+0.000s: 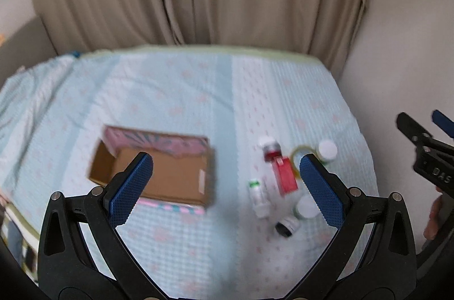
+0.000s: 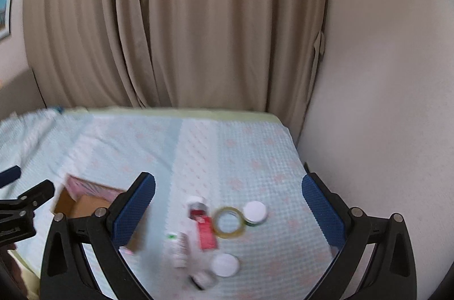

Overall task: Organize rigid objects
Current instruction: 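Grasp the white pill bottle with left tool while right tool grasps white-lidded jar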

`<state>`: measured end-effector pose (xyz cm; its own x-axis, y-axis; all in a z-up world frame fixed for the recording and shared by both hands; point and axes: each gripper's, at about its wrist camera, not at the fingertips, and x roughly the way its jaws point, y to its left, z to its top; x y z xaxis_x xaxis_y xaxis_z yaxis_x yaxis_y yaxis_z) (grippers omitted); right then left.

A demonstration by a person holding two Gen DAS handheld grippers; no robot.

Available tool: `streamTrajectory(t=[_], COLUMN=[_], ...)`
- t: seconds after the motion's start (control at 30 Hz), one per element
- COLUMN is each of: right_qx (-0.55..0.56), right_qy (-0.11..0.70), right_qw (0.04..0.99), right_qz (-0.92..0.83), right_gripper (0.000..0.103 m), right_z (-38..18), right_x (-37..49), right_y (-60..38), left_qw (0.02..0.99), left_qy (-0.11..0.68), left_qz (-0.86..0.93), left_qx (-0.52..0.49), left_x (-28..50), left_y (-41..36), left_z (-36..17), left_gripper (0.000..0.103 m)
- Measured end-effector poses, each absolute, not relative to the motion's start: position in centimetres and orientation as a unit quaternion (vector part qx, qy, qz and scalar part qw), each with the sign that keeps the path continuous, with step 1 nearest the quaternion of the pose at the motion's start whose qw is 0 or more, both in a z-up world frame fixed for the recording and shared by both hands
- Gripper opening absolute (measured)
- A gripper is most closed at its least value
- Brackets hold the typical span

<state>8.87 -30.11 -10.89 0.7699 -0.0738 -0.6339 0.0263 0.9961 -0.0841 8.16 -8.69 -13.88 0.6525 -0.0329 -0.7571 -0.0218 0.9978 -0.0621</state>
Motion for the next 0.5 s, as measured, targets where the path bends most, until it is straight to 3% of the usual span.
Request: streamTrajectory(t=[0.5], right_qx=[0.064], right_qy=[0.511], right_qw=[0.850], right_qz=[-0.109], right_gripper=[0.103], right_z=[-30.4], right_x=[21.3], right_y=[-39.3], left_qw=[0.810], left_qy=[0.585], left_qz=[-0.020], left_qx=[-0.024], left_x=[16.6], left_y=[-16.8], left_z=[-38.1], left_gripper=[0.102])
